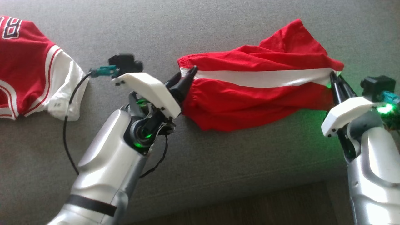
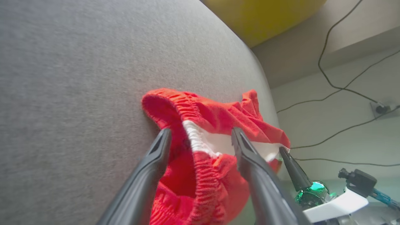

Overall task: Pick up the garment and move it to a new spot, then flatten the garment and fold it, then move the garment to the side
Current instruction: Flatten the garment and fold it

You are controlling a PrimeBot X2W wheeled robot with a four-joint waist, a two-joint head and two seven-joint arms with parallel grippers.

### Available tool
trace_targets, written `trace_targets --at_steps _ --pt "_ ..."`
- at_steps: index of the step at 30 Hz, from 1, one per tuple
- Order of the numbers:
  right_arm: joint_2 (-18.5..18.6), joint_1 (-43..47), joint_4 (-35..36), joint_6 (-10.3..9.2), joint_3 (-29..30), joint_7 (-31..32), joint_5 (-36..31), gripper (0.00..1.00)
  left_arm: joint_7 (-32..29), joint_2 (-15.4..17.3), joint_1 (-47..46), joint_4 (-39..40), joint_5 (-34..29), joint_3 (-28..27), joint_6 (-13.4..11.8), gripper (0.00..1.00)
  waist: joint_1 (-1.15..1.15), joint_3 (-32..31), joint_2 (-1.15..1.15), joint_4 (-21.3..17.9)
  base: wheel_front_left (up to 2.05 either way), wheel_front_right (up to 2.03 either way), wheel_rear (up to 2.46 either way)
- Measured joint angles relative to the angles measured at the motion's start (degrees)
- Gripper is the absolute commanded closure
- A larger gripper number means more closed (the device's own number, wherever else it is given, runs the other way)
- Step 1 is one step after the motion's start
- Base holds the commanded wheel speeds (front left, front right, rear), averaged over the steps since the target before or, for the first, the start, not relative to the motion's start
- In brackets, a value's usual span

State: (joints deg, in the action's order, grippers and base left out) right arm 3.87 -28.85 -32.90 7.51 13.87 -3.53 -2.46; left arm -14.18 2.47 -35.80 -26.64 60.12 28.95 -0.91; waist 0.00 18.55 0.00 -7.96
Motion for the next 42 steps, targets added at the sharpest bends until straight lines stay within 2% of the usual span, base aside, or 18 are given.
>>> trace_targets --at_steps 7,8,10,11,12,16,22,26,29,34,42 --pt "-0.1 1.1 0.5 -0.01 -0.1 0.0 0.0 1.0 -0.8 -0.1 -1.2 -1.5 -0.6 1.7 -0.7 0.0 0.0 0.3 0.0 -0.3 0.0 0.0 0.0" --pt "-0.2 1.1 0.5 -0.01 -0.1 0.0 0.0 1.0 -0.8 -0.1 -1.2 -1.5 -0.7 1.7 -0.7 0.03 0.0 0.3 0.0 -0.3 0.0 0.0 0.0" --pt "-0.2 1.1 0.6 -0.01 -0.1 0.0 0.0 1.0 -0.5 -0.1 -1.2 -1.6 -1.1 1.7 -0.7 0.61 -0.01 0.3 0.0 -0.3 0.0 0.0 0.0" --pt "-0.2 1.2 0.6 -0.01 -0.1 0.0 0.0 1.0 -0.3 -0.1 -1.2 -1.7 -1.1 1.7 -0.7 0.83 0.0 0.3 0.0 -0.3 0.0 0.0 0.0" --pt "-0.2 1.2 0.6 -0.01 -0.1 0.0 0.0 1.0 -0.3 -0.1 -1.2 -1.7 -1.1 1.7 -0.6 1.0 0.0 0.2 0.0 -0.3 0.0 0.0 0.0" --pt "-0.3 1.3 0.7 -0.01 -0.1 0.0 0.0 1.0 0.3 -0.1 -1.2 -1.8 -1.1 1.8 -0.4 1.0 0.0 0.0 0.0 -0.2 0.0 0.0 0.0" --pt "-0.2 1.3 1.3 -0.01 -0.4 -0.1 0.0 1.0 2.7 -0.1 -1.2 -1.4 -1.0 1.7 3.1 1.0 0.0 -1.5 0.0 0.0 0.0 0.0 0.0" --pt "-0.2 0.1 2.1 -0.01 -2.0 -0.1 3.0 1.0 3.3 0.6 -2.1 0.5 0.6 -0.2 5.0 1.0 -0.01 -2.9 0.0 -0.3 0.0 0.0 0.0" --pt "0.3 -5.0 3.1 -0.01 -4.4 1.2 6.1 1.0 3.0 2.4 -6.2 2.2 2.2 -2.6 5.6 1.0 0.0 -3.4 0.0 -1.1 0.0 0.0 0.0" --pt "2.9 -18.5 2.6 -0.01 -7.6 3.6 10.9 1.0 2.6 4.8 -16.3 2.9 4.6 -7.3 6.9 1.0 0.0 -3.8 0.0 -2.1 0.0 0.0 0.0" --pt "6.4 -30.6 -4.1 0.0 -11.6 5.6 17.5 1.0 -0.1 6.9 -23.5 0.5 6.8 -8.1 7.8 1.0 0.0 -3.7 0.0 -2.2 0.0 0.0 0.0"
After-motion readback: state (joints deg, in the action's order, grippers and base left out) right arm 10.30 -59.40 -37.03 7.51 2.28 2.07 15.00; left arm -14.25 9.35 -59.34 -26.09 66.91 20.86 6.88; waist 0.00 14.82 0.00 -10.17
